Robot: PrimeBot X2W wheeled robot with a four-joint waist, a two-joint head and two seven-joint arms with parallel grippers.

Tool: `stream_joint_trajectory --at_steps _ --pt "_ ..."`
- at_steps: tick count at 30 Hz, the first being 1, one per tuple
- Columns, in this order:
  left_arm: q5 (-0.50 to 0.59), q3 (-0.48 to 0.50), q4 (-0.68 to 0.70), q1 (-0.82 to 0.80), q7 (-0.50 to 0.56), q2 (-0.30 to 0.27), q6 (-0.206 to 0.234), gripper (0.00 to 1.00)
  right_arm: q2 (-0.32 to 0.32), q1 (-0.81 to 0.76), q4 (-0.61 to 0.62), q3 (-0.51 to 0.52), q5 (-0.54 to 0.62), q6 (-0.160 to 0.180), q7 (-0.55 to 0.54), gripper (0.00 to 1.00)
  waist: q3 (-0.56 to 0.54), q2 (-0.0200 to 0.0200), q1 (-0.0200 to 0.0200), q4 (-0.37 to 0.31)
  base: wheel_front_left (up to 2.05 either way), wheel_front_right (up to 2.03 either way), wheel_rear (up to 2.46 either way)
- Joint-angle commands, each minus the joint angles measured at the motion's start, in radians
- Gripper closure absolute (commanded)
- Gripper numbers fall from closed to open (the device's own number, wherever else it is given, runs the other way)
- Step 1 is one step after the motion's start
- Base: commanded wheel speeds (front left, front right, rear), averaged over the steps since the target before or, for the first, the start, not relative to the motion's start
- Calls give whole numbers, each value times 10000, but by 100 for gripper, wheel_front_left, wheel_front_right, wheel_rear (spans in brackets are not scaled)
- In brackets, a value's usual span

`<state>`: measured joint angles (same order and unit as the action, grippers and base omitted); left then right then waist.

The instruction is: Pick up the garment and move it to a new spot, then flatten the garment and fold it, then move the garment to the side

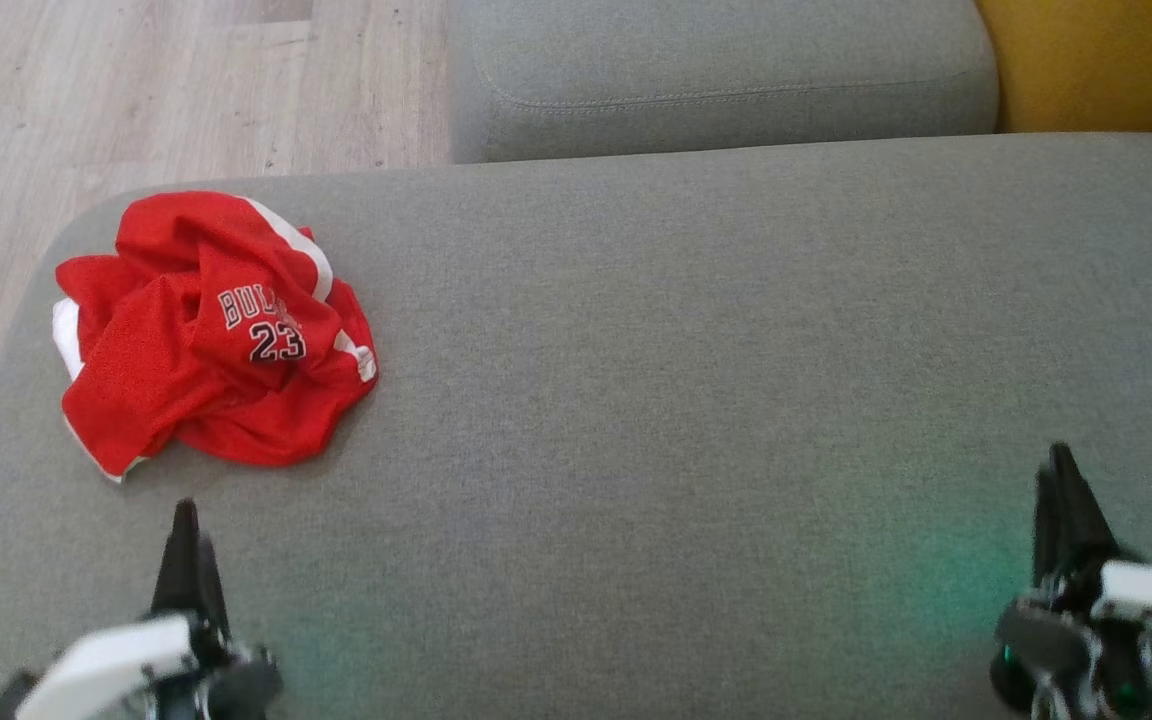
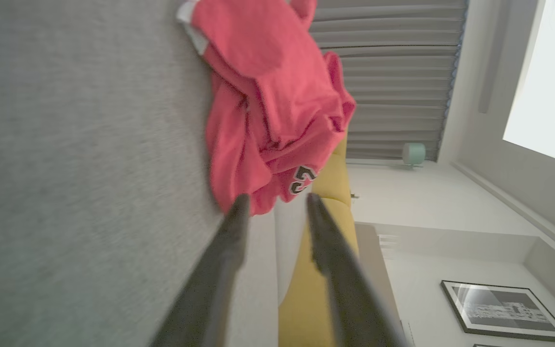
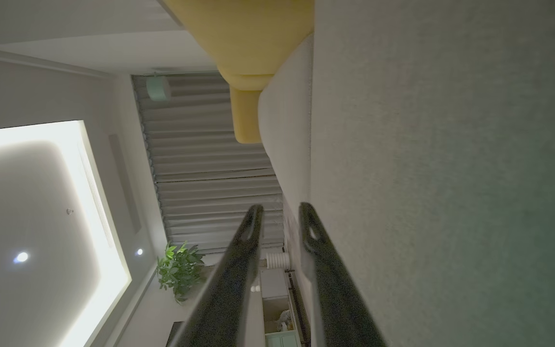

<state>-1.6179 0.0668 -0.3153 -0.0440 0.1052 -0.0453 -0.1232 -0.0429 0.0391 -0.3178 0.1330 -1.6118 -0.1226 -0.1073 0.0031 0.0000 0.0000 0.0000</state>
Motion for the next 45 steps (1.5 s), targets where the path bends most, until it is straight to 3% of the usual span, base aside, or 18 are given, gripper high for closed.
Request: stream_joint_trajectory --at_steps 1,14,25,36,45 --pt "0 -8 -61 41 -1 2 0 0 4 -40 -61 -3 0 0 1 0 0 0 0 0 0 0 0" --pt "125 -126 180 174 -371 0 -8 0 1 -97 137 -219 341 -10 373 0 -21 0 0 7 0 0 0" --pt "472 -151 473 202 -665 -4 -14 0 -5 -76 378 -303 1399 -16 669 0 -29 0 0 49 0 0 0" --pt "1775 106 992 95 -987 -9 191 0 -13 -48 1074 -256 3454 -23 993 0 -11 0 0 60 0 0 0" --pt "3291 45 2144 3 -1251 -13 802 0 -19 -24 1818 -470 5468 -29 1258 0 44 0 0 25 0 0 0"
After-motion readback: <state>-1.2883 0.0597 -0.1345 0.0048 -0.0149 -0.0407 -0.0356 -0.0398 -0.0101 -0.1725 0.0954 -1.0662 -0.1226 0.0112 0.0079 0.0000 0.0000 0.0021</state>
